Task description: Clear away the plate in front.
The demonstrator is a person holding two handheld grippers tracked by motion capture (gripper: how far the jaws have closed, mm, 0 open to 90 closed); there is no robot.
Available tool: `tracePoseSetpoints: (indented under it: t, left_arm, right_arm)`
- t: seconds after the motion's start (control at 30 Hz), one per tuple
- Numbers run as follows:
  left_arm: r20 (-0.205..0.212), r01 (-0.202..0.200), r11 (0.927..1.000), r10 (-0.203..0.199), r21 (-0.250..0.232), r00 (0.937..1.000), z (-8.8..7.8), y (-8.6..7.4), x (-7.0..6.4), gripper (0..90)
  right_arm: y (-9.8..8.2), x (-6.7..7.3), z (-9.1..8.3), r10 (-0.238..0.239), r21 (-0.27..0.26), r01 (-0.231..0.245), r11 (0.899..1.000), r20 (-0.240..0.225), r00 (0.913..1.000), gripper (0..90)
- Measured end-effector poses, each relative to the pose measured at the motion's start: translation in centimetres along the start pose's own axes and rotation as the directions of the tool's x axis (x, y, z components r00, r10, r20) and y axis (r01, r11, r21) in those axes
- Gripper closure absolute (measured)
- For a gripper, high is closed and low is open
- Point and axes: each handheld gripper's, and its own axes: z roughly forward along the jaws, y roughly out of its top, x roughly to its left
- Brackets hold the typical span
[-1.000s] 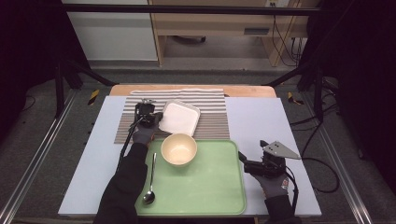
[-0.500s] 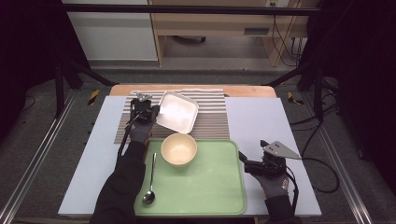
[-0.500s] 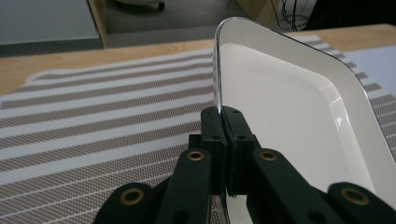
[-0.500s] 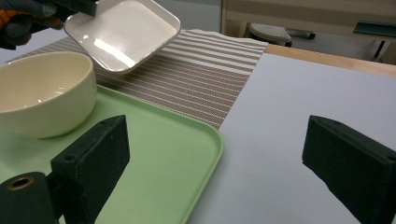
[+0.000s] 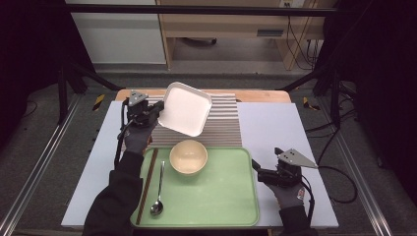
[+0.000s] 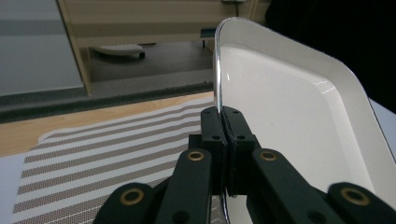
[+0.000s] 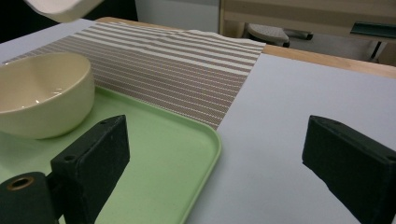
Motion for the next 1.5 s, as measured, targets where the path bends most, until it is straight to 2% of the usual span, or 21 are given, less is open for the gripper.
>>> tracePoseSetpoints:
  t: [0.23,0.33,0.47,0.6,0.77,1.0,1.1,1.33,1.5]
  left_arm:
    - [0.070,-0.052,0.9974,0.056,-0.049,0.9960,-3.7,0.1,-2.2,88.2]
    - [0.105,-0.056,0.9962,0.063,-0.066,0.9925,-5.2,-0.1,-3.1,88.2]
    - [0.142,-0.083,0.9927,0.095,-0.087,0.9853,-7.0,-0.4,-4.4,88.2]
    - [0.169,-0.123,0.9887,0.136,-0.086,0.9762,-8.3,-1.0,-5.6,88.2]
    - [0.197,-0.133,0.9893,0.142,-0.061,0.9700,-9.5,-2.5,-6.7,88.1]
    - [0.251,-0.161,0.9870,0.158,-0.010,0.9549,-10.2,-5.6,-8.9,88.2]
    - [0.271,-0.182,0.9833,0.172,0.010,0.9470,-10.3,-6.6,-9.8,88.1]
    - [0.300,-0.196,0.9786,0.168,0.064,0.9391,-9.9,-8.8,-10.9,88.1]
    - [0.312,-0.197,0.9743,0.154,0.109,0.9375,-9.0,-10.3,-11.6,88.1]
  right_arm:
    - [0.0,-0.1,-0.1,0.001,-0.001,-0.001,1.000,0.006,1.0000,7.7]
    - [0.0,-0.1,-0.1,0.000,-0.001,0.000,1.000,0.007,1.0000,7.7]
    - [0.0,-0.1,-0.1,0.001,0.001,-0.001,1.000,0.010,0.9999,7.7]
    - [0.0,-0.2,-0.1,0.001,0.002,-0.001,1.000,0.016,0.9999,7.7]
    - [0.0,-0.3,-0.3,0.003,-0.003,-0.003,1.000,0.019,0.9998,7.7]
    - [0.1,-0.3,-0.4,0.005,-0.012,-0.005,1.000,0.022,0.9997,7.7]
    - [0.2,-0.3,-0.5,0.005,-0.017,-0.005,1.000,0.022,0.9997,7.7]
    - [0.2,-0.4,-0.6,0.003,-0.021,-0.002,1.000,0.021,0.9998,7.7]
    - [0.3,-0.3,-0.6,0.008,-0.023,-0.008,1.000,0.017,0.9998,7.7]
